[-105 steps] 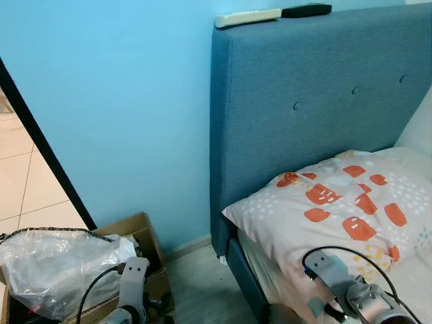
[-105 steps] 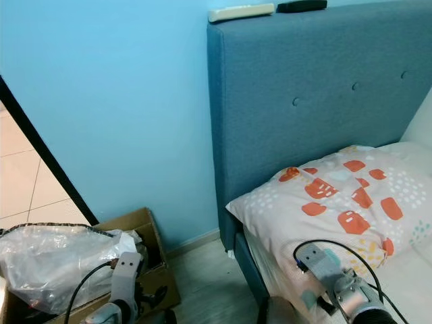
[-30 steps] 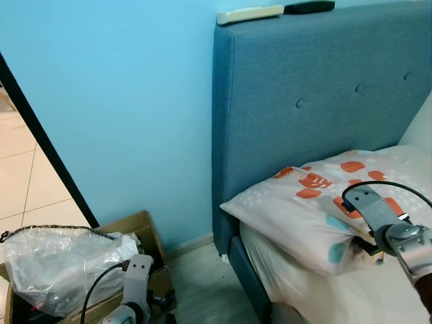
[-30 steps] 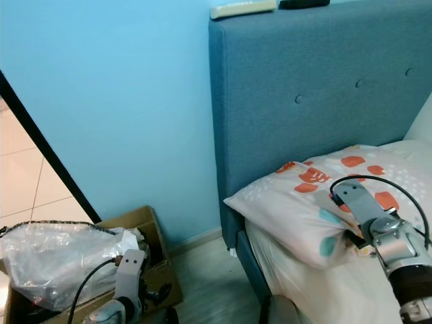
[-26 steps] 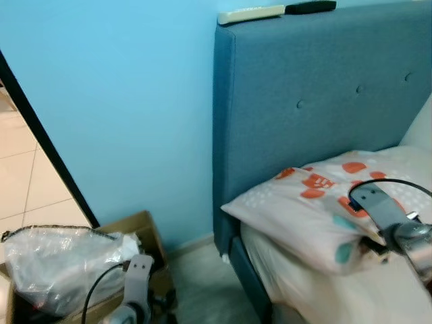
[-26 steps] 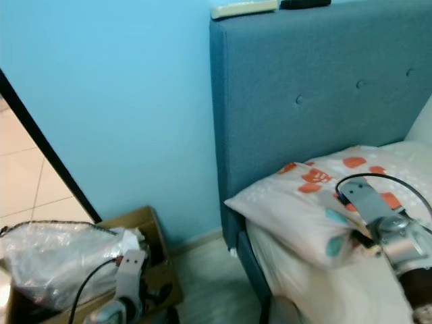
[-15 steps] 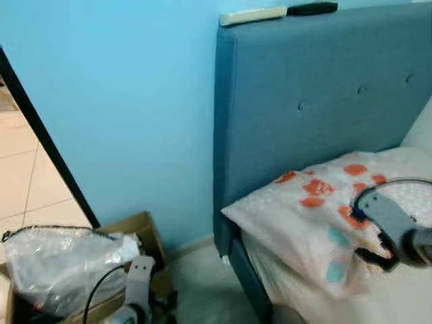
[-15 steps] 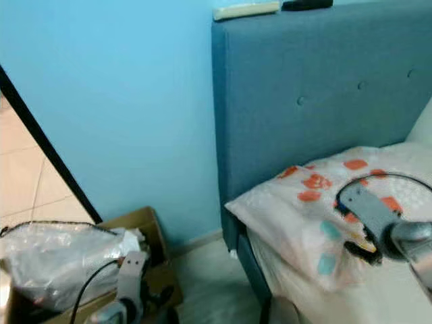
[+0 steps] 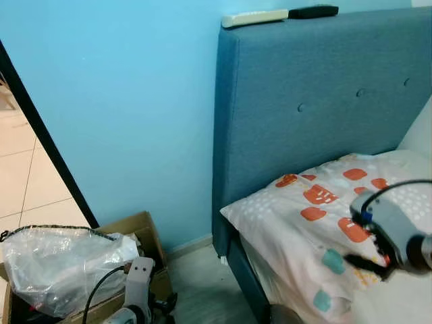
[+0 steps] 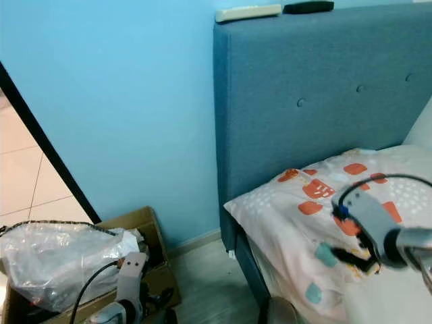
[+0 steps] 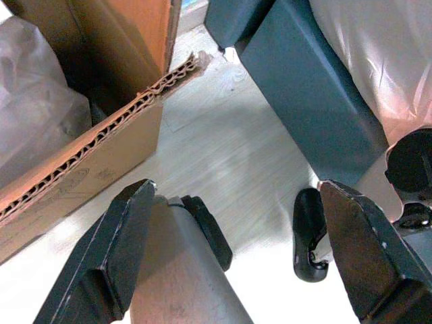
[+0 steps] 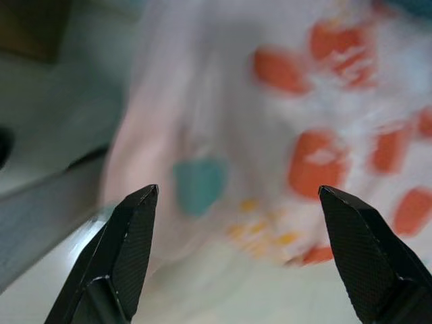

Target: Clean up the room

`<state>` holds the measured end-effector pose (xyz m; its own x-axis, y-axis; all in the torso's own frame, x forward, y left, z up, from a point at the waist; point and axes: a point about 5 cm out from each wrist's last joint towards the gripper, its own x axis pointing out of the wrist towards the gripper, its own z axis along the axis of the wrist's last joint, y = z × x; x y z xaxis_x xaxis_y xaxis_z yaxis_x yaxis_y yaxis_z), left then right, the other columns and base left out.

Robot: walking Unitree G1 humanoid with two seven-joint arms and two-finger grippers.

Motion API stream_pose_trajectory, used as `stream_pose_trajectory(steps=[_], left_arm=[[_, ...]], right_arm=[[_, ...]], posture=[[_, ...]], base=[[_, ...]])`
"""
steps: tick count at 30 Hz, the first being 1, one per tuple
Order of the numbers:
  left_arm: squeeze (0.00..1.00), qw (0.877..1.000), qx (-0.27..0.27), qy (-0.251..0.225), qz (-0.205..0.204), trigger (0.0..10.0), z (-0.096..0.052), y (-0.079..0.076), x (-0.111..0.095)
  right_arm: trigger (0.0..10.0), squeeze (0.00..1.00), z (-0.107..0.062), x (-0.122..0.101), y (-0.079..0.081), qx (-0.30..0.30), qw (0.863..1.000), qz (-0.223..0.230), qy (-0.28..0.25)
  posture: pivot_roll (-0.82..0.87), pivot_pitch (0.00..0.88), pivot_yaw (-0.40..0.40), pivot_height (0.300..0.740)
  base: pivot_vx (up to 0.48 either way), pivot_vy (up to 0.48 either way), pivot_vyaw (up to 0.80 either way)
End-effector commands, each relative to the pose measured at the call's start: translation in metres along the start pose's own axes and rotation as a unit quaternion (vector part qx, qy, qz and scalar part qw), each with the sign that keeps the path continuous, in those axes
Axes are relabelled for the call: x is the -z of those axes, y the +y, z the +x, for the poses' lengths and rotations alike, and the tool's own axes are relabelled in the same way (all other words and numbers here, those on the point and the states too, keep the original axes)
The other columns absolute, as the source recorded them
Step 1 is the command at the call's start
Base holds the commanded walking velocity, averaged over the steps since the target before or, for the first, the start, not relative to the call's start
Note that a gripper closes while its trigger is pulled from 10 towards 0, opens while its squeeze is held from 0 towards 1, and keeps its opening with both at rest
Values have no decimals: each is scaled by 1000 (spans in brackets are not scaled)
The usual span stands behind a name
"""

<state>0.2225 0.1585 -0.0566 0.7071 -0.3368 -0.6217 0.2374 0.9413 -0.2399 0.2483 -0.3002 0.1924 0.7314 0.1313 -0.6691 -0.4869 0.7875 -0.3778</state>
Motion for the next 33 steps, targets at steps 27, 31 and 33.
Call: stream_pose_trajectory(steps=[27, 31, 33], left_arm=[[0, 1000, 3, 25, -2, 10000, -5, 1, 15], [0, 1000, 2, 27, -2, 10000, -7, 2, 18], [0, 1000, 1, 29, -1, 10000, -9, 4, 21]], right_arm=[[0, 0, 51, 110, 47, -23, 962, 24, 270], [0, 0, 72, 113, 59, -22, 963, 23, 268], [10000, 0, 90, 117, 67, -1, 965, 22, 262]], posture=[[75, 84, -17, 598], [85, 98, -18, 598], [94, 106, -17, 598]], base=[[0, 0, 0], [0, 0, 0], [0, 0, 0]])
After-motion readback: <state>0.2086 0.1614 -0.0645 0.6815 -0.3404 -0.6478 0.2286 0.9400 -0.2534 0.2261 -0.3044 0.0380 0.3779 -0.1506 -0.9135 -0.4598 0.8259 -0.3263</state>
